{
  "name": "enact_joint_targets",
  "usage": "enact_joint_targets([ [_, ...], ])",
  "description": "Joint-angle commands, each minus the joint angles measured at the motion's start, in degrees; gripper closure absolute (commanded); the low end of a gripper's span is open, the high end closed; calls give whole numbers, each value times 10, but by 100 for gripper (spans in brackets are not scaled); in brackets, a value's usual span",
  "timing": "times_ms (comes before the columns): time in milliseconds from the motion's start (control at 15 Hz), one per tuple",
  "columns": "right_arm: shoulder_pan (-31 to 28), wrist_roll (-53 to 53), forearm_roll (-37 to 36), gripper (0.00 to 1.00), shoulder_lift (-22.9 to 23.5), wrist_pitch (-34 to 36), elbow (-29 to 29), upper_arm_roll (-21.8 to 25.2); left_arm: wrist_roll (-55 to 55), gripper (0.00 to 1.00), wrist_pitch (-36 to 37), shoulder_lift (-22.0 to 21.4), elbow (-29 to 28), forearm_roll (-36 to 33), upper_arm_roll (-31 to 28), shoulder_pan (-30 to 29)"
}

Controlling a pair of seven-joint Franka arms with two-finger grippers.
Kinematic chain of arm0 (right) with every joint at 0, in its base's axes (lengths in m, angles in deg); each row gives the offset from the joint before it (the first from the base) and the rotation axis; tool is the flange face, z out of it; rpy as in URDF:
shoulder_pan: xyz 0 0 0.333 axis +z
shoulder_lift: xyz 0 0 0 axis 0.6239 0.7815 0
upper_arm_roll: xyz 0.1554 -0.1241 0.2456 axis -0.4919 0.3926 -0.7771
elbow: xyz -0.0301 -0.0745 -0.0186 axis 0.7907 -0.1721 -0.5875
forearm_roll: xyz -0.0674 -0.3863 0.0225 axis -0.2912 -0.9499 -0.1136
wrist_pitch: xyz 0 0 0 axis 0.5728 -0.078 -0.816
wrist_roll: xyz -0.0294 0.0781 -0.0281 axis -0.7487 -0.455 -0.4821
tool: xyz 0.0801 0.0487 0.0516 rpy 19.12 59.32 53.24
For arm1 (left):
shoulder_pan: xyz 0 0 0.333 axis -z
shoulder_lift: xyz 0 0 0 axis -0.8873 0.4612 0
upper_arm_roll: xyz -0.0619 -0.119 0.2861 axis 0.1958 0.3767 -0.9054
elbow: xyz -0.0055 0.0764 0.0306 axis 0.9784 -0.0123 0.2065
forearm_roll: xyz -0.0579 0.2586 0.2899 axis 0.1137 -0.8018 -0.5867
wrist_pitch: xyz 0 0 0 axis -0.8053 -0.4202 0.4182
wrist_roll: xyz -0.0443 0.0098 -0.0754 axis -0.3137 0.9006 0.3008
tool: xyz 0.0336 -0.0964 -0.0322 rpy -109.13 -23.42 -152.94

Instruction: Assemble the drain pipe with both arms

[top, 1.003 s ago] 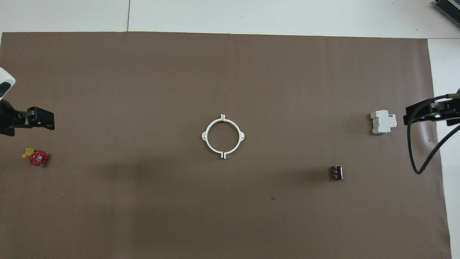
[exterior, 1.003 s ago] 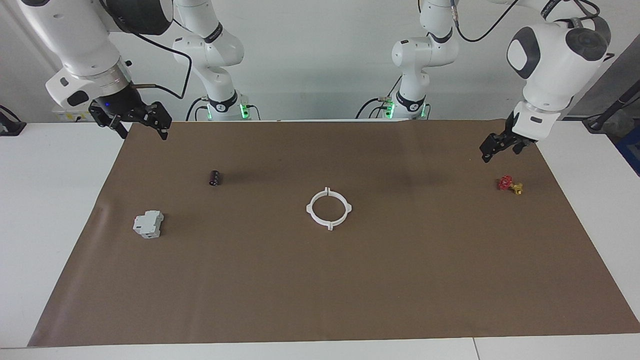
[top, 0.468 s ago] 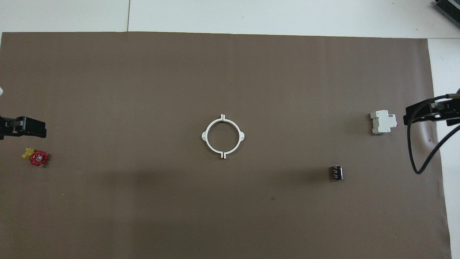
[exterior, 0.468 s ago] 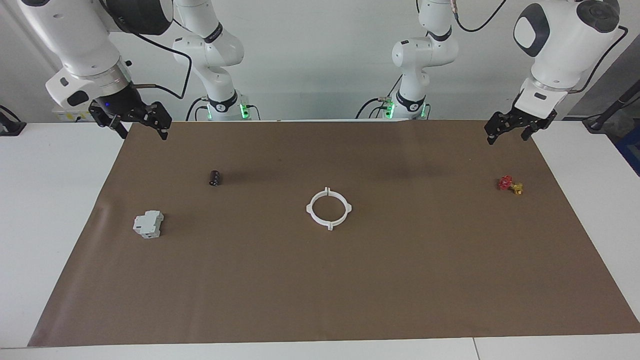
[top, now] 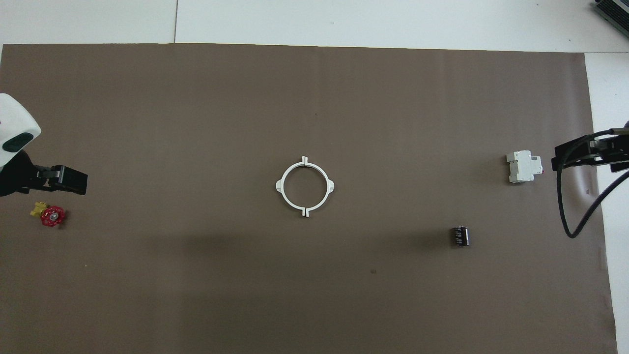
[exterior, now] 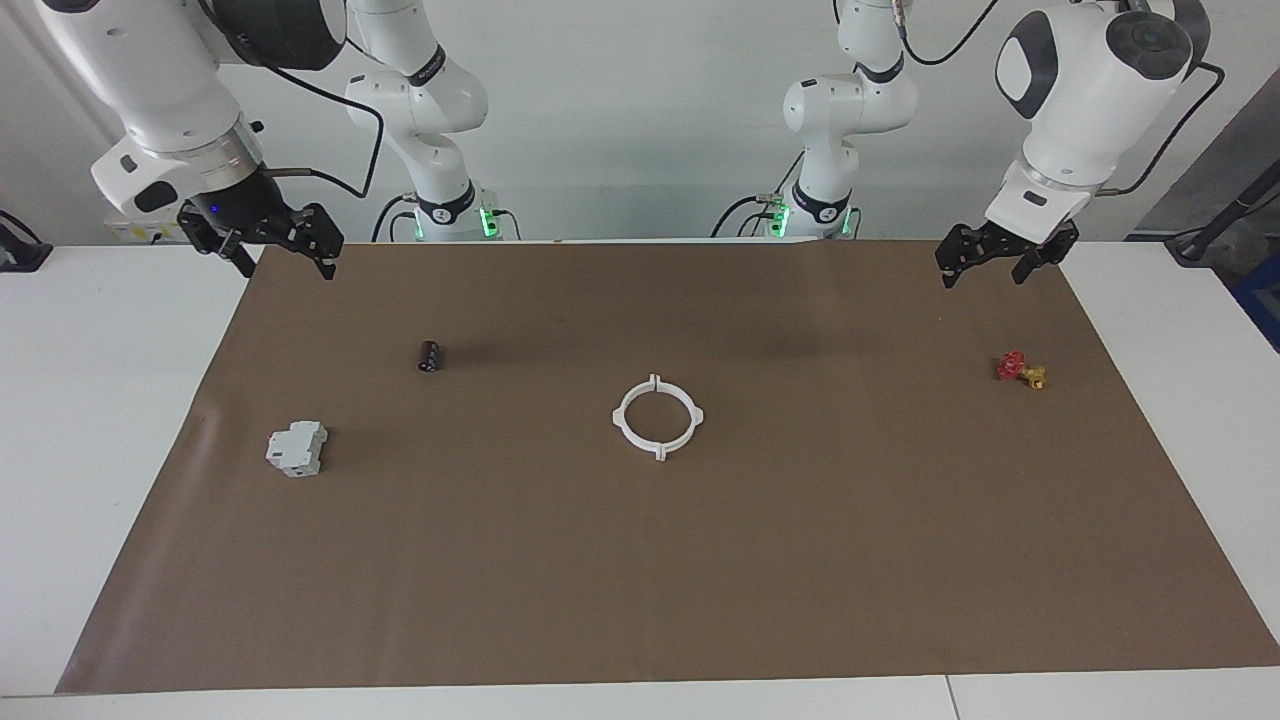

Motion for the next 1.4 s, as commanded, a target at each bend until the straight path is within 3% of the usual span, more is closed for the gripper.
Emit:
enact_joint_targets([
  [0, -3, -4, -2, 0, -2, -3, 1, -2, -9, 0, 63, 9, 48, 7, -21, 11],
  [201, -3, -4, -2, 0, -3, -3, 0, -2, -10, 0, 119, 7, 57, 7, -23, 20],
  [468, -3, -4, -2, 0, -3, -3, 1, -2, 11, 0, 59, -12, 28, 9, -21, 21],
  [1338, -3, -4, -2, 0, -3, -3, 1, -2, 18, 0, 30, -14, 29, 12, -18, 21],
])
